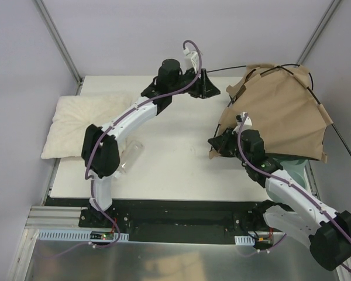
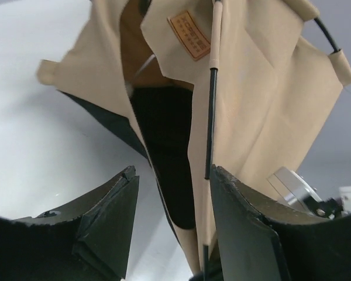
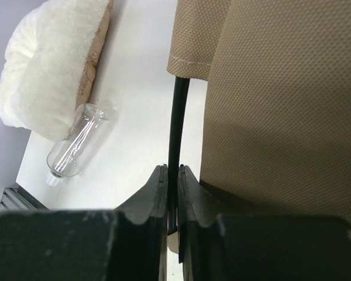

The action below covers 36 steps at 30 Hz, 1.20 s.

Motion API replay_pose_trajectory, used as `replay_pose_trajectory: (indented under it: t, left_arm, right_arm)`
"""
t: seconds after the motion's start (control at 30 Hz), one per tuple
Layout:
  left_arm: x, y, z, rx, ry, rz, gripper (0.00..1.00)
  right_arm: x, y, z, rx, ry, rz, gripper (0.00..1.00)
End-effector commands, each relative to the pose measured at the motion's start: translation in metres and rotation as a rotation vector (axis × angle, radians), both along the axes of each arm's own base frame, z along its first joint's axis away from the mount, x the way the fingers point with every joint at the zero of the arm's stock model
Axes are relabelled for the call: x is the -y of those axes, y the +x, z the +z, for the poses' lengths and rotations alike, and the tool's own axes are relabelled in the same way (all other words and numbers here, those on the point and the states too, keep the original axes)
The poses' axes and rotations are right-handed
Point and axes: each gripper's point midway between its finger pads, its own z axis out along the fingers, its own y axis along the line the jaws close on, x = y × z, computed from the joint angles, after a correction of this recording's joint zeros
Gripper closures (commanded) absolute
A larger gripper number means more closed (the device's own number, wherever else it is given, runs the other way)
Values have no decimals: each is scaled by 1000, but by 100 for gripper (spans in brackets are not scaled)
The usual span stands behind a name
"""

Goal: Set up the pet tent

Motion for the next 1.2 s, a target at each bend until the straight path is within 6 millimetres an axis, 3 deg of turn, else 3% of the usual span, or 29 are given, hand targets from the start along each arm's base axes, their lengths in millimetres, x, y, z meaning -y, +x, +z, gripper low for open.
replay_pose_trajectory:
  t: [0.0, 0.23, 0.4, 0.5, 0.67, 0.73, 1.0, 1.17]
  left_arm:
    - [40, -17, 6, -22, -77, -190, 47]
    - [77, -16, -1, 1, -170, -247, 44]
    - [90, -28, -7, -2, -200, -281, 43]
    - [89, -28, -6, -11, -217, -258, 44]
    - [68, -1, -11, -20, -182, 0, 43]
    - [61, 1, -10, 3, -169, 33, 43]
    - [50, -15, 10, 28, -205, 29, 44]
    - [51, -41, 15, 73, -198, -48, 44]
  right_arm:
    - [7, -5, 1, 9, 0, -20, 88]
    - [16, -16, -6, -9, -9, -36, 86]
    - [21, -20, -6, -18, -9, -54, 85]
    - [22, -21, -7, -21, -10, -62, 84]
    - [28, -19, -9, -25, -5, -106, 84]
    - [31, -18, -8, -23, 2, -122, 84]
    - [30, -17, -11, -42, 4, -132, 77]
    - [31, -16, -14, -51, 2, -147, 73]
